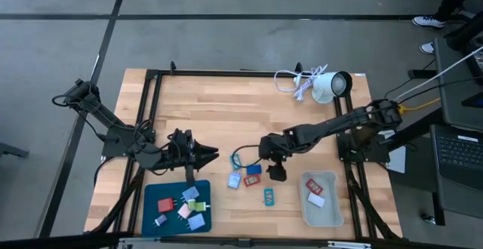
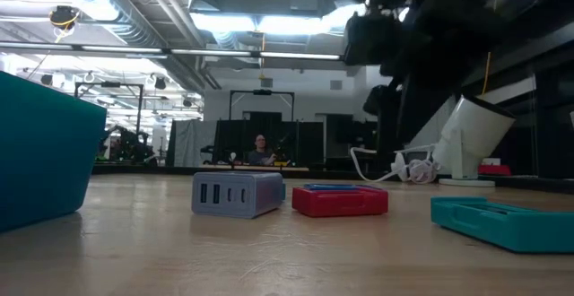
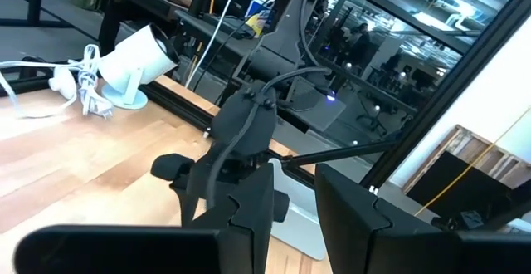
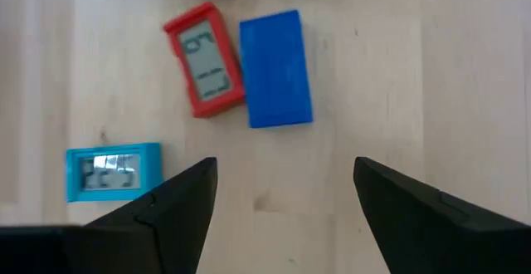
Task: Pick & Place Office items
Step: Put the top light blue digital clock into the gray bin
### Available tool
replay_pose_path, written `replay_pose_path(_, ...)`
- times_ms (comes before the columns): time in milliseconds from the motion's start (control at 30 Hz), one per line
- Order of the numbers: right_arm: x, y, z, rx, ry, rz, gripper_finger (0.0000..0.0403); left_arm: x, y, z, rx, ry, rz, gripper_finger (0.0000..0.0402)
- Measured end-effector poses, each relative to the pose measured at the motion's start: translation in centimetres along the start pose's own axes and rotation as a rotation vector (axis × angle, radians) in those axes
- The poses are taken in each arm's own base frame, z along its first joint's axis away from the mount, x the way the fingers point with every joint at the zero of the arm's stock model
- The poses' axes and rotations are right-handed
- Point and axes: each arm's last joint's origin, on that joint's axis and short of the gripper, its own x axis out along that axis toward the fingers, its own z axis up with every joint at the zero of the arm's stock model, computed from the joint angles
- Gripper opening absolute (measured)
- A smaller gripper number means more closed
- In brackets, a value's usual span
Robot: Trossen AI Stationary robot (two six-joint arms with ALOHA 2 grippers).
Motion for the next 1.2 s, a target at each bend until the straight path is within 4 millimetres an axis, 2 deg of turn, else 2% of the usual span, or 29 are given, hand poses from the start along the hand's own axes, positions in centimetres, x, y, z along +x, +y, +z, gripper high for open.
replay_pose_path(400,3.5,-0.6,0.2,0.006,0.02,0.066,0.0286,0.0,0.0,0.0,-0.014,-0.003,0.01,0.0084)
replay_pose_path(833,3.8,-1.1,0.8,0.026,-0.028,0.07,0.0286,0.6,0.6,0.3,-0.015,-0.013,0.028,0.0082)
replay_pose_path(1200,5.4,-2.3,0.8,0.064,-0.002,0.063,0.0286,1.4,1.2,0.7,-0.011,0.007,0.007,0.008)
